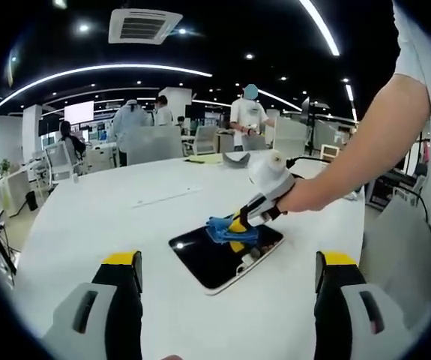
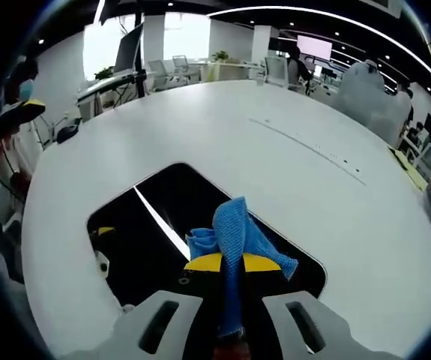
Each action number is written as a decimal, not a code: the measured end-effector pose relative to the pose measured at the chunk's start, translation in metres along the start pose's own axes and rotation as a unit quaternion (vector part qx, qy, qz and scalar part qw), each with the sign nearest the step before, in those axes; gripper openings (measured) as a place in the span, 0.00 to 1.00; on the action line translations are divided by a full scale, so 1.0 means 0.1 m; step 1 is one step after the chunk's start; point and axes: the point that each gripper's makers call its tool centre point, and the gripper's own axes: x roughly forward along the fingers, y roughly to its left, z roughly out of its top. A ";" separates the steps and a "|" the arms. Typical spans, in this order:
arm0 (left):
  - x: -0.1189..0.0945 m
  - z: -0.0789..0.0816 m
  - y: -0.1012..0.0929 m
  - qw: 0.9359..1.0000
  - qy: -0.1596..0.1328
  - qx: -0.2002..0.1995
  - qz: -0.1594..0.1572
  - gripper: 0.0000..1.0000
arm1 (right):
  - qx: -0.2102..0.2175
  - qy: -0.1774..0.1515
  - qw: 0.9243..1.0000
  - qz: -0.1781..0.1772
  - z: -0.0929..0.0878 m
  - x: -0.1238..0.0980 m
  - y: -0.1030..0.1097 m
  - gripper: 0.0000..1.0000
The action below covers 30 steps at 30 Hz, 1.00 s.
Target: Wipe the mirror surface with the cleaning cloth until all visible marks leave the cleaned area.
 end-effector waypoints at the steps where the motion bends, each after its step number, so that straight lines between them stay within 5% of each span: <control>1: 0.00 0.00 0.00 1.000 0.000 0.000 0.000 0.97 | 0.001 -0.001 1.000 0.000 0.00 0.00 0.01 0.03; 30: 0.00 0.00 0.03 1.000 -0.003 -0.006 -0.001 0.96 | 0.005 -0.011 1.000 0.004 -0.07 -0.10 0.19 0.03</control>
